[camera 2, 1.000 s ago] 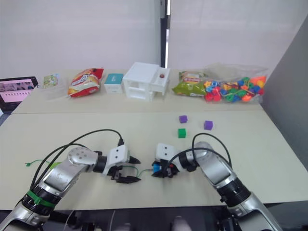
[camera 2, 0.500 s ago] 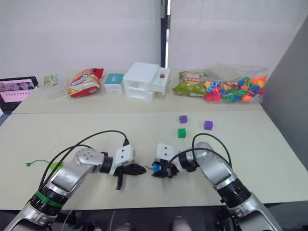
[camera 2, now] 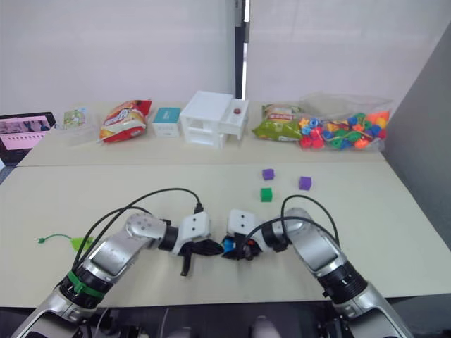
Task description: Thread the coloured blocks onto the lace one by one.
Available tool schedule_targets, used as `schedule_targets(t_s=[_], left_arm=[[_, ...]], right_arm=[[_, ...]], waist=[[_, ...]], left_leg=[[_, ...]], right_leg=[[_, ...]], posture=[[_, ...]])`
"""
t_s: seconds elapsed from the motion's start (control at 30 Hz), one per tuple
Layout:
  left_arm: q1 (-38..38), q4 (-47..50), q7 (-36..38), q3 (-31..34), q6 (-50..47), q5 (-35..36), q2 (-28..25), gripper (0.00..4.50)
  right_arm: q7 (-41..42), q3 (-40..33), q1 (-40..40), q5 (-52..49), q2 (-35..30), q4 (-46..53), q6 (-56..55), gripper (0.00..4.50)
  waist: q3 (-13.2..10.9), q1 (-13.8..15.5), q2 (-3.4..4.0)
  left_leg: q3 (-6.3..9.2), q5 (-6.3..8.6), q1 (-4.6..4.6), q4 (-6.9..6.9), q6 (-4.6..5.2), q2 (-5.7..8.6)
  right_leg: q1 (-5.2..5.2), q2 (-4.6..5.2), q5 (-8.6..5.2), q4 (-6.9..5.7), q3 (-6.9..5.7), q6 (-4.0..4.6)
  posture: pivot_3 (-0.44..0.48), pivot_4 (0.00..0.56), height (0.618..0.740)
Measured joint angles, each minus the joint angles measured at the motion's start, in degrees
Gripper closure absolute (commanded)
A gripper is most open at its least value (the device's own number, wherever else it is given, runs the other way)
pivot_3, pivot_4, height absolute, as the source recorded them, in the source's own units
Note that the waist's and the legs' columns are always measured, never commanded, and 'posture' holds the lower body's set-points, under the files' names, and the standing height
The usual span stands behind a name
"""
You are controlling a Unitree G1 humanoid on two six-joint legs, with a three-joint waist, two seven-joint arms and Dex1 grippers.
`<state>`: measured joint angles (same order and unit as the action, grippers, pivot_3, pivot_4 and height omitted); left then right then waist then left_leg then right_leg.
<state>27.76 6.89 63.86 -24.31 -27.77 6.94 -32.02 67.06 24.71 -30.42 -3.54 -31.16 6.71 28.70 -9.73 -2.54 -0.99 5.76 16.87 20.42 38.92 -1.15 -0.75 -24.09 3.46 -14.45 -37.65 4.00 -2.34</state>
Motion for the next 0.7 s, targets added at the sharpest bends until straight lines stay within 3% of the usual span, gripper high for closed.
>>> schedule_targets(t_s=[0.07, 0.1, 0.43, 0.53, 0.7], left_arm=[[0.07, 0.21, 0.20, 0.03, -0.62, 0.15, -0.32, 4.45], [0.07, 0.38, 0.25, 0.13, -1.05, 0.19, -0.37, 4.20], [-0.39, 4.79, 2.87, 4.91, -5.02, 4.60, -6.17, 0.98], [-0.33, 6.42, 3.05, 5.30, -5.88, 5.53, -6.69, 0.01], [1.41, 7.38, 3.11, 5.22, -6.27, 6.47, -6.66, 0.00]], right_arm=[[-0.19, 0.04, 0.03, -0.01, 0.07, 0.00, 0.00, 3.11], [-0.25, 0.04, 0.05, -0.02, 0.07, 0.00, 0.01, 3.11], [-0.87, -0.01, 0.13, -0.13, 0.13, 0.28, 0.71, 3.11], [-1.34, -0.28, 0.14, -0.23, 0.12, 0.59, 1.59, 1.71], [-1.82, -2.36, 0.19, -2.26, -1.29, 3.31, 3.75, 0.02]], waist=[[0.00, -0.06, 0.00], [0.00, -0.09, 0.00], [0.00, -0.09, 0.00], [0.00, -0.03, 0.00], [-0.01, 0.17, 0.00]], left_leg=[[0.00, 0.00, -0.01, -0.01, 0.00, -0.01], [0.00, 0.00, -0.01, -0.01, 0.00, -0.01], [0.01, 0.00, 0.00, -0.01, 0.00, -0.01], [0.00, 0.00, 0.02, 0.00, 0.00, 0.00], [0.02, 0.00, 0.08, 0.00, 0.00, 0.00]], right_leg=[[-0.02, -0.01, 0.00, -0.01, 0.00, 0.00], [-0.02, -0.01, 0.00, -0.02, 0.00, 0.00], [-0.04, -0.01, 0.00, -0.02, 0.00, 0.00], [-0.04, -0.01, 0.00, -0.01, 0.00, 0.00], [-0.06, 0.00, 0.00, 0.01, -0.01, 0.00]], posture=[[0.000, 0.150, 0.740], [0.000, 0.150, 0.740], [0.000, 0.150, 0.740], [0.000, 0.150, 0.740], [0.000, 0.150, 0.740]])
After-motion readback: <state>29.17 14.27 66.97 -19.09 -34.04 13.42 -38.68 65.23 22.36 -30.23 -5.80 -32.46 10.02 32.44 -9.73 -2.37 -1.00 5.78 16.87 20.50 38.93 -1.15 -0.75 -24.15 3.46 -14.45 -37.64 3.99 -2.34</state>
